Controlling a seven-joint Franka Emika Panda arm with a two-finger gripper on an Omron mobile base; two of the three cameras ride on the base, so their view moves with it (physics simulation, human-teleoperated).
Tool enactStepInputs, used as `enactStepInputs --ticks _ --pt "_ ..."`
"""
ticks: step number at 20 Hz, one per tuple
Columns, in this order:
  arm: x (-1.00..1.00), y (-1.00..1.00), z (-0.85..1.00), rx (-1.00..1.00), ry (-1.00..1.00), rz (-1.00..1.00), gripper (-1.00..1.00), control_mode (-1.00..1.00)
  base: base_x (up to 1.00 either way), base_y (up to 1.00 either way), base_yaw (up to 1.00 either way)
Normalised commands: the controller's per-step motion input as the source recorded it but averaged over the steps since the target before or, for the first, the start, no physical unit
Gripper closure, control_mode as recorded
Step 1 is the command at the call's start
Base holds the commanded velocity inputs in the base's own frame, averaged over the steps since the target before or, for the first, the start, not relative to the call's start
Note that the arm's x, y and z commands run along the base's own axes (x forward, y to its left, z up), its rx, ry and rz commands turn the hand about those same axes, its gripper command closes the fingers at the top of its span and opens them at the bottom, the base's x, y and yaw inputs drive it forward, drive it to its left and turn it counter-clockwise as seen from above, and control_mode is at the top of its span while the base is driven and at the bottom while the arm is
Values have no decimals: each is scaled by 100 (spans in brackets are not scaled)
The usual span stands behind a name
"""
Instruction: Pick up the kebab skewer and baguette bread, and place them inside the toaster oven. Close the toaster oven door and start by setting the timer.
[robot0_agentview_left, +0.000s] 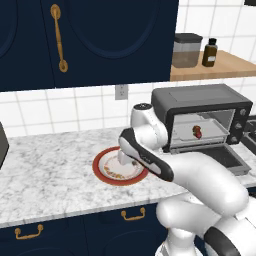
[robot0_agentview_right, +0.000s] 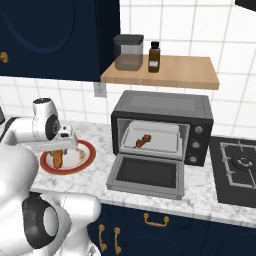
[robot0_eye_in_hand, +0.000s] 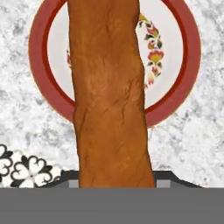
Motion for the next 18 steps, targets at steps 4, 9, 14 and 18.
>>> enactStepInputs --ticks 4,9,14,18 --pt "-78 -100 64 -17 -12 45 100 -100 0 0 0" --pt "-35 -100 65 -10 -10 41 100 -100 0 0 0" --pt "-3 -100 69 -1 -3 35 100 -100 0 0 0" --pt "24 -100 46 0 0 17 100 -100 0 0 0"
